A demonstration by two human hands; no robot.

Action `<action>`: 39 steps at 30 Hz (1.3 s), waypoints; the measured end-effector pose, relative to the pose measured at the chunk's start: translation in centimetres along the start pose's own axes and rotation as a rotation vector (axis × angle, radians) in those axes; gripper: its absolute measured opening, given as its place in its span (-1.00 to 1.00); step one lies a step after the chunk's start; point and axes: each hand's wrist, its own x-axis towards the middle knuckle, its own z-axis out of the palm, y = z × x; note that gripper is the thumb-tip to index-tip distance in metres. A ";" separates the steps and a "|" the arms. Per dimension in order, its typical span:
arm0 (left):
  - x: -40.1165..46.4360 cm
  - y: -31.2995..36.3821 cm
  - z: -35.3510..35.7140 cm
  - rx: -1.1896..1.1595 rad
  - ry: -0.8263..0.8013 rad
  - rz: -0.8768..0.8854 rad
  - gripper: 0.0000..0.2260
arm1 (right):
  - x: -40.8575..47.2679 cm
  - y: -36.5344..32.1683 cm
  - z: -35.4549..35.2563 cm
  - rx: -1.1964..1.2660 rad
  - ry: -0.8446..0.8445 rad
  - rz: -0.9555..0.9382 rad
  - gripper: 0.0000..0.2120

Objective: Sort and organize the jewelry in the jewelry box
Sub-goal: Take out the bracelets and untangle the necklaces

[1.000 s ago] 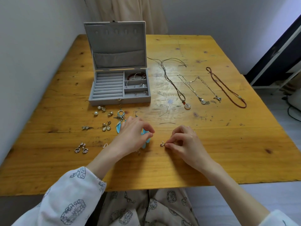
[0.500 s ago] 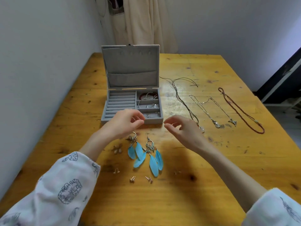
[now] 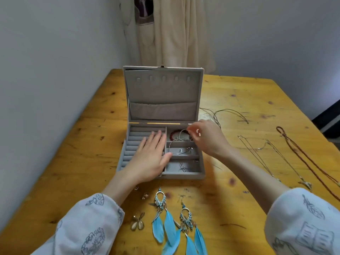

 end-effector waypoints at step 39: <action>-2.5 7.8 -4.4 -1.687 0.008 0.031 -0.89 | -7.5 -0.8 -9.3 1.354 -0.313 0.319 -0.93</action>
